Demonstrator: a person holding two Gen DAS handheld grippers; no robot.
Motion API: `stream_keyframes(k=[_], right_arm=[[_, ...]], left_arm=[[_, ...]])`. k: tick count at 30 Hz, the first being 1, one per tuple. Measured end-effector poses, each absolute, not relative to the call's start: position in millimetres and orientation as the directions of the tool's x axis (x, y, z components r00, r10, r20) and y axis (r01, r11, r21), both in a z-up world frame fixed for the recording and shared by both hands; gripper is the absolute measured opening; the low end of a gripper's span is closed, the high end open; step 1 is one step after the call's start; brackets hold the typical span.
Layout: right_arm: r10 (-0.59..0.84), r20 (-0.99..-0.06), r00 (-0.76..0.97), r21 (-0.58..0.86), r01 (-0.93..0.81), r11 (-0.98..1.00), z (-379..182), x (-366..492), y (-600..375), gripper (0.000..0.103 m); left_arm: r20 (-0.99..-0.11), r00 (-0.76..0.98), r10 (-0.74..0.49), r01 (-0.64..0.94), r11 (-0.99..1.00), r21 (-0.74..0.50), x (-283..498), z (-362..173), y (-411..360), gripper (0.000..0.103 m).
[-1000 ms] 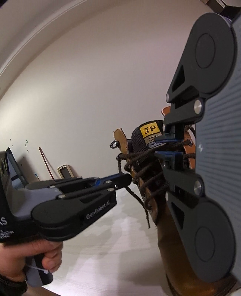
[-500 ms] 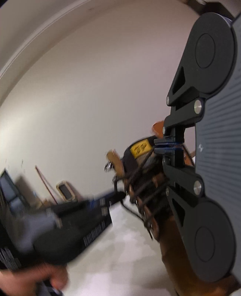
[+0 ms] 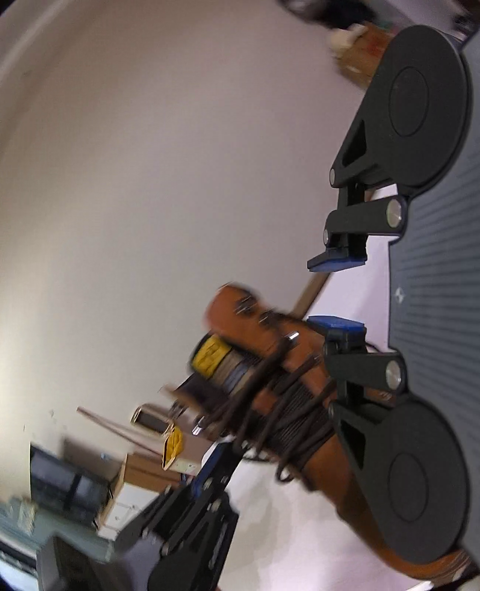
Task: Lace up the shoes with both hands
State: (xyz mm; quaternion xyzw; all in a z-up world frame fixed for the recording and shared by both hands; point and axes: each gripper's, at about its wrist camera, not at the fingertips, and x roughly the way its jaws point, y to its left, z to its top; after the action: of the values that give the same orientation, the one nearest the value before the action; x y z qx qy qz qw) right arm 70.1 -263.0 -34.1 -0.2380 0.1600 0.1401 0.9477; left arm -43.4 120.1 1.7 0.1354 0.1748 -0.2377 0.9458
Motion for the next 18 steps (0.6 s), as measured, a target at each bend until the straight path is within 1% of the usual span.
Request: stream_keyframes(k=[8, 12, 13, 18], right_arm=[[0.332, -0.404, 0.852, -0.134, -0.414, 0.900, -32, 105, -284, 0.027], [0.337, -0.391, 0.856, -0.098, -0.403, 0.910, -37, 116, -286, 0.027], [0.345, -0.393, 0.853, -0.076, -0.404, 0.912, -39, 123, -287, 0.023], [0.365, -0.407, 0.838, 0.001, -0.399, 0.917, -44, 144, -292, 0.023]], left_arm=[[-0.398, 0.827, -0.398, 0.490, 0.857, 0.161, -81, -12, 156, 0.002], [-0.400, 0.825, -0.398, 0.488, 0.860, 0.151, -103, -20, 180, 0.002], [-0.401, 0.825, -0.398, 0.488, 0.860, 0.151, -112, -22, 187, 0.002], [-0.404, 0.826, -0.393, 0.485, 0.861, 0.153, -146, -27, 217, 0.002]])
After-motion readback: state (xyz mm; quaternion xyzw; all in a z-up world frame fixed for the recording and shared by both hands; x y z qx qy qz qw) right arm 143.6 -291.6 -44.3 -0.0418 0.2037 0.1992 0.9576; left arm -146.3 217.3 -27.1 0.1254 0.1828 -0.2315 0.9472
